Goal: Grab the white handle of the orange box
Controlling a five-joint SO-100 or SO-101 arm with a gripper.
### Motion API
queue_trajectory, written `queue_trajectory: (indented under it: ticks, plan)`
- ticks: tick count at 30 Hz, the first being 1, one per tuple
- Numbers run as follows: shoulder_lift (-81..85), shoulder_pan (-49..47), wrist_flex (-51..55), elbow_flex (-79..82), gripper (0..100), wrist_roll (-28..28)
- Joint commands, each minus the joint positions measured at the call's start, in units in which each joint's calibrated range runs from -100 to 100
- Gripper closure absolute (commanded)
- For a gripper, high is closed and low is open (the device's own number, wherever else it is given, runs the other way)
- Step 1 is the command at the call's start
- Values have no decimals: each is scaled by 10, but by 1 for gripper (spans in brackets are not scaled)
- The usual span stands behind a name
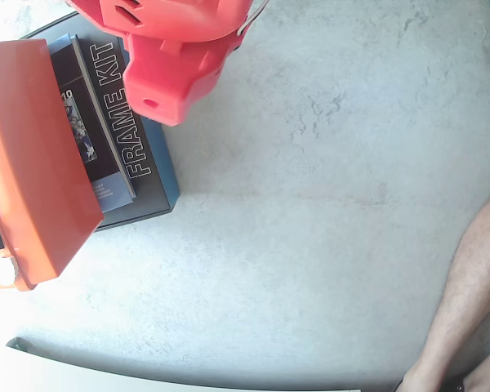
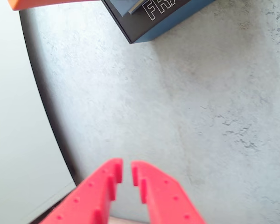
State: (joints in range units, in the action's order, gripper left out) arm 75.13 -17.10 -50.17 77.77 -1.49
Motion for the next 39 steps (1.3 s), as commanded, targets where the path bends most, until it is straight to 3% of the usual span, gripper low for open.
queue_trajectory:
  ticks: [1,13,19,25,32,39]
  plan:
    - [-106,-66,8,-52,98,0]
    - [-264,-268,9,-207,98,-2]
    - [-367,-271,9,-305,98,-4]
    - [-500,-260,8,-440,98,-50]
    - [-576,-318,10,-464,98,-57]
    - [-576,-306,107,-510,97,-65]
